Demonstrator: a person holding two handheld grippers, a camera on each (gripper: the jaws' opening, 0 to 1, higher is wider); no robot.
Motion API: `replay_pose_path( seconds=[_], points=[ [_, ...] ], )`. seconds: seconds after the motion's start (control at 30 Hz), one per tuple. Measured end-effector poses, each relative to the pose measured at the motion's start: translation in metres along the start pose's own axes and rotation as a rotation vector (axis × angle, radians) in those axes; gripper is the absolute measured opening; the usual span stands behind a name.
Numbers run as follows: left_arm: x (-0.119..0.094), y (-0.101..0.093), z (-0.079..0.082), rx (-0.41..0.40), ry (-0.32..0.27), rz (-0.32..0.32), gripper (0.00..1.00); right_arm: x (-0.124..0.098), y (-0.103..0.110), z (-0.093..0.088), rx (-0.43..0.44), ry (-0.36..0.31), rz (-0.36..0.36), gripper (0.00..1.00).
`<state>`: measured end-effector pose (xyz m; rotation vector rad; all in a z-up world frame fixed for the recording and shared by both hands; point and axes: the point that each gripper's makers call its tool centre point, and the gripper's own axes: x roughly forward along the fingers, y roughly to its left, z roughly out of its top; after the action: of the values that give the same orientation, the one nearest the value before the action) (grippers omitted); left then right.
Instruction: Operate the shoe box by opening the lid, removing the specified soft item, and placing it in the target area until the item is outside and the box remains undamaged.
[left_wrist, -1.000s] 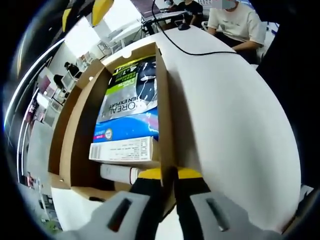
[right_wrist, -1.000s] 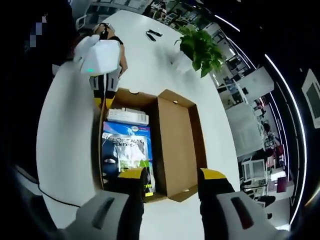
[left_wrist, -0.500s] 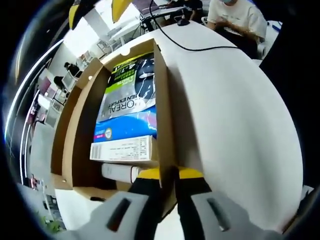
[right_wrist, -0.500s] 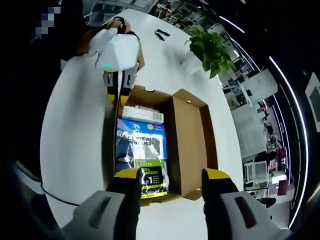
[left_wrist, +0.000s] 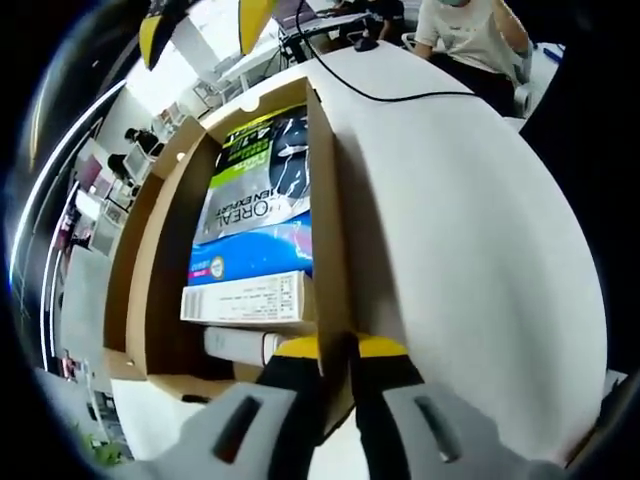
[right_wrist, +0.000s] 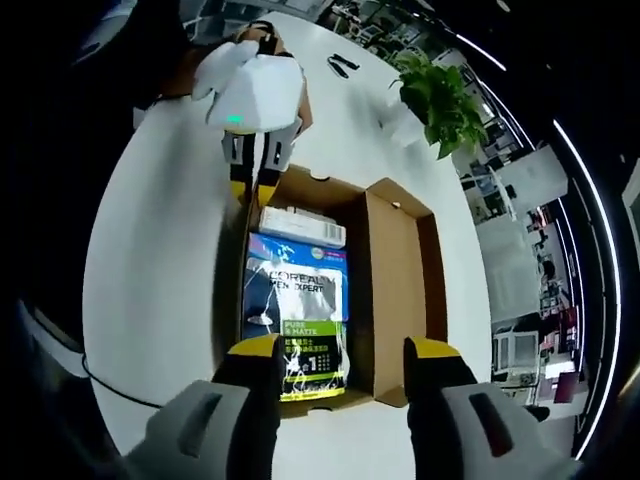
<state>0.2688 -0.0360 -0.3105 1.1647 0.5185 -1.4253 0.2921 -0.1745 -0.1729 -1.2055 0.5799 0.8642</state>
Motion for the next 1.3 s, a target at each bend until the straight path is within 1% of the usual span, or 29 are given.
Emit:
replay_pose_path(
  seconds=[0.07, 0.17, 0.2, 0.27, 0.37, 0.47, 0.63, 0.73, 0.9, 0.93, 1.0, 1.13, 1.2, 1.3],
  points=[
    [0.000, 0.000, 0.000, 0.000, 0.000, 0.000, 0.09, 0.000, 0.005, -0.003, -0.013, 0.015, 0.029, 0.49],
    [0.000, 0.000, 0.000, -0.002, 0.001, 0.001, 0.09, 0.005, 0.011, -0.005, -0.046, 0.023, 0.051, 0.50],
    [0.000, 0.000, 0.000, -0.002, 0.001, 0.001, 0.09, 0.007, 0.013, -0.006, -0.044, 0.028, 0.058, 0.50],
    [0.000, 0.000, 0.000, -0.002, 0.001, 0.001, 0.09, 0.015, 0.018, -0.008, -0.051, 0.034, 0.083, 0.51],
    [0.000, 0.000, 0.000, -0.003, 0.002, 0.003, 0.09, 0.026, 0.028, -0.012, -0.072, 0.045, 0.140, 0.52],
    [0.000, 0.000, -0.001, -0.006, 0.006, 0.003, 0.09, 0.036, 0.035, -0.012, -0.110, 0.032, 0.170, 0.52],
    [0.000, -0.001, -0.001, -0.005, 0.007, 0.004, 0.09, 0.045, 0.036, -0.020, -0.111, 0.055, 0.201, 0.52],
    [0.000, -0.001, -0.001, 0.001, 0.007, 0.004, 0.09, 0.049, 0.042, -0.027, -0.104, 0.086, 0.238, 0.53],
    [-0.001, -0.001, -0.001, -0.003, 0.009, 0.005, 0.09, 0.054, 0.049, -0.029, -0.104, 0.079, 0.277, 0.55],
    [-0.001, -0.001, -0.001, -0.002, 0.009, 0.004, 0.09, 0.055, 0.050, -0.030, -0.104, 0.080, 0.279, 0.54],
    [-0.001, -0.002, -0.002, -0.002, 0.009, 0.005, 0.09, 0.057, 0.053, -0.030, -0.106, 0.077, 0.308, 0.52],
    [-0.001, -0.002, -0.002, -0.002, 0.006, 0.003, 0.09, 0.062, 0.056, -0.031, -0.083, 0.097, 0.335, 0.52],
    [-0.001, -0.002, -0.002, -0.003, 0.007, 0.003, 0.09, 0.064, 0.054, -0.031, -0.082, 0.100, 0.334, 0.53],
    [-0.002, -0.002, -0.002, -0.010, 0.005, 0.002, 0.09, 0.067, 0.054, -0.032, -0.068, 0.138, 0.330, 0.54]
  ],
)
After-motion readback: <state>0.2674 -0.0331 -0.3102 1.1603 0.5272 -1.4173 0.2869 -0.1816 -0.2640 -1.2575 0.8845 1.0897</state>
